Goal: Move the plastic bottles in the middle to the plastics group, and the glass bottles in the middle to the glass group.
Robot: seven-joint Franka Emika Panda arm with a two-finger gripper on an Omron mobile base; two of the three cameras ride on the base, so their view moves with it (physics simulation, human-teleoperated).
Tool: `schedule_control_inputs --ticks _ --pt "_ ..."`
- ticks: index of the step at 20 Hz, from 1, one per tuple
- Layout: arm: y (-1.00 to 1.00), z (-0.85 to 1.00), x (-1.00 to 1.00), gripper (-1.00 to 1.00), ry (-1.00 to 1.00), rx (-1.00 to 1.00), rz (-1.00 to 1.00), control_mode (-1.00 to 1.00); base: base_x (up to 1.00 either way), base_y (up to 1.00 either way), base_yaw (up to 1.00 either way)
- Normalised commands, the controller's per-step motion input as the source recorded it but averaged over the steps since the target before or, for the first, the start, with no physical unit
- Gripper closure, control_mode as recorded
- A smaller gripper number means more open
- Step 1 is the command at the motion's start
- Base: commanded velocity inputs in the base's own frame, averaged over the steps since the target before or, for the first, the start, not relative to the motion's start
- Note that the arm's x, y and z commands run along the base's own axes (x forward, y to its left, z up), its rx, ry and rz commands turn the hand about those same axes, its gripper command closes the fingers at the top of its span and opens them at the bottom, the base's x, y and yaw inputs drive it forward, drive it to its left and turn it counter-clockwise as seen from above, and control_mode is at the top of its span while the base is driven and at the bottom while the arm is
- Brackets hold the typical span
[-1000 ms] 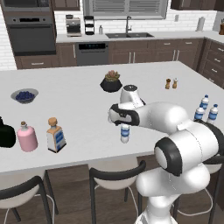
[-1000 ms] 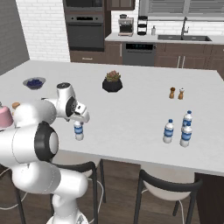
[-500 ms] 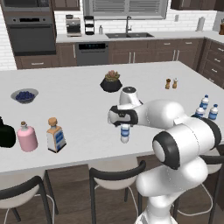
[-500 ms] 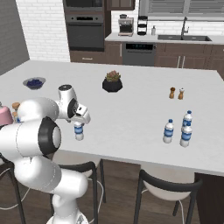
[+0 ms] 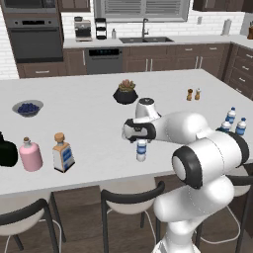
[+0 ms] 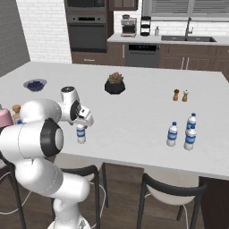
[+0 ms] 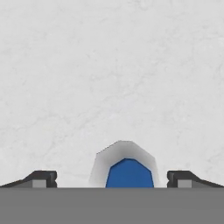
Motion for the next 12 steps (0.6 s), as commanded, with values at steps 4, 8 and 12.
schedule_control_inputs --ticks 4,8,12 --pt "-0.09 -0.14 0.00 -1.00 -0.01 0.00 0.02 -1.00 0.00 0.00 0.00" --pt "-0.09 -0.16 0.00 1.00 -0.06 -0.02 0.05 -1.00 0.00 0.00 0.00" --pt "-0.10 -0.19 -0.06 1.00 -0.09 -0.03 0.07 -1.00 0.00 0.00 0.00"
